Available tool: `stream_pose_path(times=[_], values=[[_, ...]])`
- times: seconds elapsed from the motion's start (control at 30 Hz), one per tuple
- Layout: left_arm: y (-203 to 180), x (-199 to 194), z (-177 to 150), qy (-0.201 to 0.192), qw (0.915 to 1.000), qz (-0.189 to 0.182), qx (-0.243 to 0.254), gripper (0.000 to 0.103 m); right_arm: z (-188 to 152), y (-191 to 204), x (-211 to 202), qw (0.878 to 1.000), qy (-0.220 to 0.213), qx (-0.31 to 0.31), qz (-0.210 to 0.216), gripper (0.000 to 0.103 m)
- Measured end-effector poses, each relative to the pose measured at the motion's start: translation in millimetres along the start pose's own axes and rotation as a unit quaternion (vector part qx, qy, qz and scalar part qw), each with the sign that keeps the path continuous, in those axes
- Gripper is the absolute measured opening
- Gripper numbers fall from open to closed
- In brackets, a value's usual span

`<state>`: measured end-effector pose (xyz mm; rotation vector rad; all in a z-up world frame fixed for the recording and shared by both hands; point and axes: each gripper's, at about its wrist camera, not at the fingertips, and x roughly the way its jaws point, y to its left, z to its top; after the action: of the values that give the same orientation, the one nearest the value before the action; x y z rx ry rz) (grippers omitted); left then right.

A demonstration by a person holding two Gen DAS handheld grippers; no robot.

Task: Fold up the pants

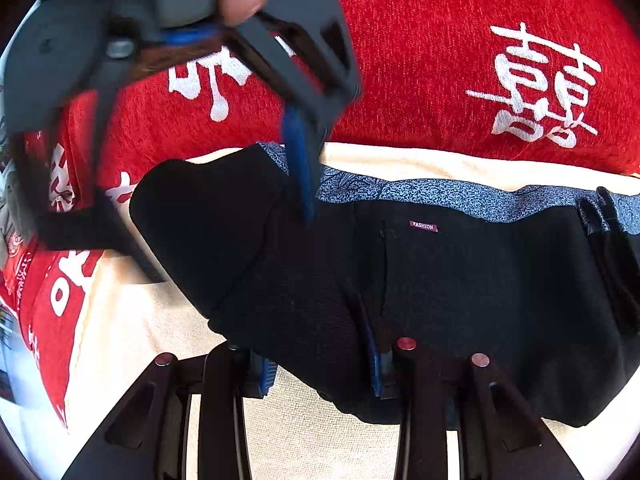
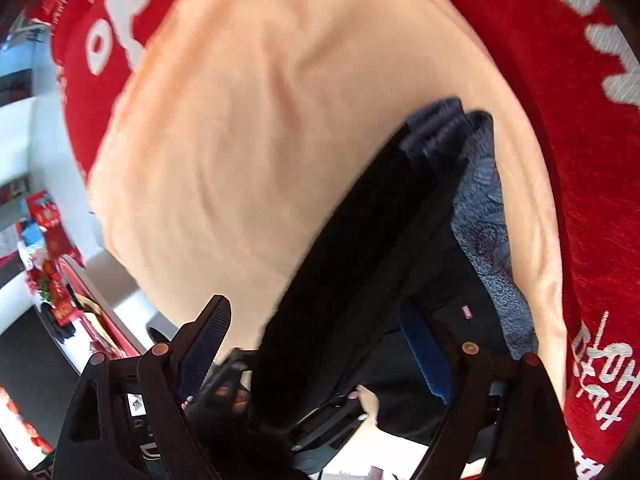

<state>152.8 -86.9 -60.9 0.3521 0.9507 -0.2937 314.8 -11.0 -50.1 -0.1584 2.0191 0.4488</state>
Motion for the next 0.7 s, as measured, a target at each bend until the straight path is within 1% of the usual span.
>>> stream_pose_path(times=[0.03,0.07,0.1,0.17,0.2,0.3,0.33,0.4,0.47,0.5,0.53,0.57,0.6,0.67,0.7], values=[[0,1,0,0.007,1.0000,-0.003,0.001,0.036,-4,-7,1,1.000,-0.003,0.007,0.011,0.026],[0,-2,1,0.003,1.0000,-0.004,0.006,0.036,-9,-14,-3,0.999,-0.015,0.017,0.026,0.022],[-1,-7,-1,-0.003,0.9999,-0.005,0.012,0.036,-18,-19,-10,0.998,-0.039,0.016,0.039,0.020],[-6,-22,7,-0.012,0.9996,-0.012,0.021,0.036,-38,-24,-23,0.996,-0.078,0.006,0.050,0.020],[-8,-30,11,-0.018,0.9994,-0.017,0.024,0.036,-55,-29,-33,0.993,-0.105,0.008,0.061,0.020],[-22,-62,23,-0.042,0.9977,-0.028,0.045,0.038,-93,-41,-58,0.981,-0.167,0.015,0.100,0.020],[-28,-74,27,-0.049,0.9969,-0.035,0.051,0.038,-110,-48,-66,0.975,-0.189,0.022,0.117,0.020],[-42,-94,37,-0.061,0.9950,-0.050,0.061,0.038,-140,-68,-80,0.959,-0.231,0.042,0.157,0.020],[-61,-118,47,-0.073,0.9922,-0.070,0.073,0.038,-180,-93,-90,0.939,-0.277,0.059,0.195,0.020],[-69,-127,55,-0.077,0.9908,-0.080,0.077,0.038,-207,-107,-92,0.925,-0.305,0.069,0.213,0.020],[-83,-139,59,-0.081,0.9889,-0.093,0.083,0.038,-221,-119,-97,0.917,-0.321,0.077,0.223,0.020],[-93,-147,65,-0.083,0.9874,-0.101,0.088,0.038,-246,-134,-98,0.904,-0.344,0.088,0.238,0.020],[-105,-158,68,-0.087,0.9853,-0.111,0.096,0.038,-263,-143,-96,0.894,-0.360,0.097,0.248,0.020],[-136,-173,72,-0.095,0.9804,-0.126,0.118,0.038,-311,-169,-91,0.871,-0.396,0.116,0.265,0.020],[-155,-177,72,-0.097,0.9773,-0.135,0.132,0.038,-332,-179,-89,0.863,-0.409,0.124,0.271,0.021]])
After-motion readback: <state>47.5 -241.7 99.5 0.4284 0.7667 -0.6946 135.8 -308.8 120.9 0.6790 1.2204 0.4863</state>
